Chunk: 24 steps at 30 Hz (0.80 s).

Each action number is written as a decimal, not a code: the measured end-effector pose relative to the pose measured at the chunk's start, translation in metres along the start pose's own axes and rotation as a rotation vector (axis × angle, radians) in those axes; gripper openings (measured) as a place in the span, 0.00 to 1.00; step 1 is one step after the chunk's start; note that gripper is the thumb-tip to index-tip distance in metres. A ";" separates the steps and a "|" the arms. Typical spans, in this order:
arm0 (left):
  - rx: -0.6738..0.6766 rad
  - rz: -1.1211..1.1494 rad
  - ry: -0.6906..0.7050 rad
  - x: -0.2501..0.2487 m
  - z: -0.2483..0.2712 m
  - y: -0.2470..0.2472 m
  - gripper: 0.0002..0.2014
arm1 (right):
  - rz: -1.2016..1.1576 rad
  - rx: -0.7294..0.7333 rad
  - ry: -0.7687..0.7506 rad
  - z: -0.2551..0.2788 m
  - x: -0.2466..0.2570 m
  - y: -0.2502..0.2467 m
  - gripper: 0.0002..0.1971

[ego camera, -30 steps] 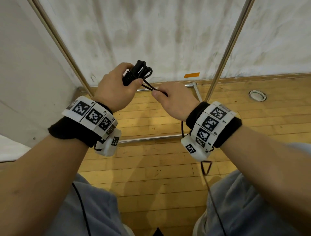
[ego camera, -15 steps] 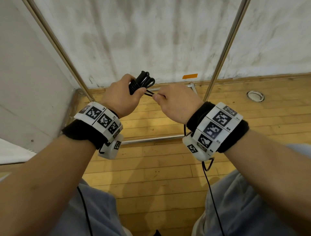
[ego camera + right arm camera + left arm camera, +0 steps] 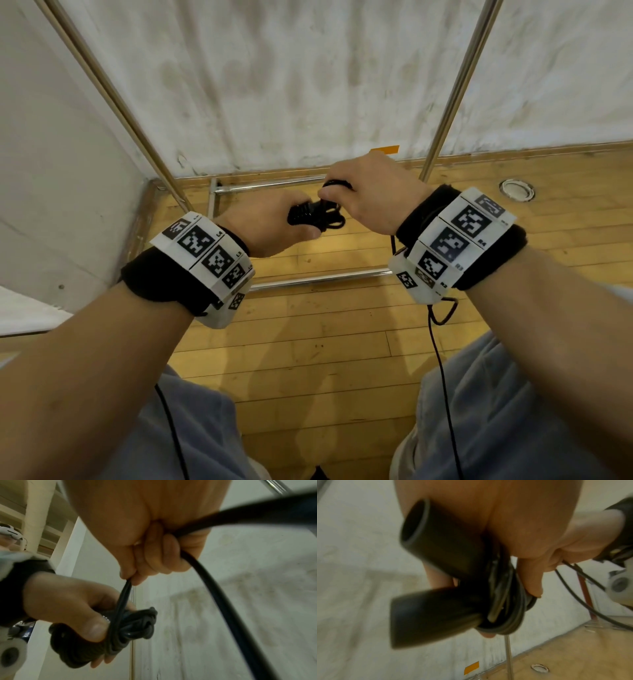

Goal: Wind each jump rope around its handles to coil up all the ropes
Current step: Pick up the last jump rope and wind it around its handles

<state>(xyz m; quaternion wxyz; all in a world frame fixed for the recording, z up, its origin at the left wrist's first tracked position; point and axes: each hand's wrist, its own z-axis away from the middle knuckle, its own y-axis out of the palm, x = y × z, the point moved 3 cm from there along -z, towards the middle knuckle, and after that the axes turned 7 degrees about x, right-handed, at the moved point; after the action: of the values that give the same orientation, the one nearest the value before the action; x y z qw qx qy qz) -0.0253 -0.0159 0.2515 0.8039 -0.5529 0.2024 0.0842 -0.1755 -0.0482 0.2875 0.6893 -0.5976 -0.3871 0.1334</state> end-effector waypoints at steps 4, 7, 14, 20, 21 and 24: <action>0.057 0.066 0.080 -0.010 0.004 0.008 0.08 | -0.012 -0.009 0.005 0.001 0.000 0.005 0.12; 0.013 0.072 0.118 -0.015 0.009 0.006 0.07 | -0.096 -0.017 0.029 -0.001 -0.005 0.003 0.17; -0.224 0.173 0.123 -0.024 0.017 0.001 0.17 | -0.457 -0.078 0.098 -0.006 -0.016 0.000 0.21; -0.299 0.237 0.206 -0.030 0.025 -0.004 0.13 | -0.749 -0.057 0.156 -0.008 -0.030 0.006 0.23; -0.314 0.274 0.212 -0.032 0.027 -0.006 0.15 | -0.815 -0.046 0.167 -0.008 -0.031 0.008 0.23; -0.376 0.420 0.208 -0.031 0.030 -0.016 0.18 | -1.027 -0.060 0.154 -0.010 -0.031 0.015 0.16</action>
<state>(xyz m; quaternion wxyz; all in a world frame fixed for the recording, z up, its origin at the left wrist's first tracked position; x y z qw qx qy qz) -0.0405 0.0087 0.2876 0.6273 -0.6439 0.3744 0.2275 -0.1850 -0.0721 0.2618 0.6750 -0.3582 -0.5822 -0.2776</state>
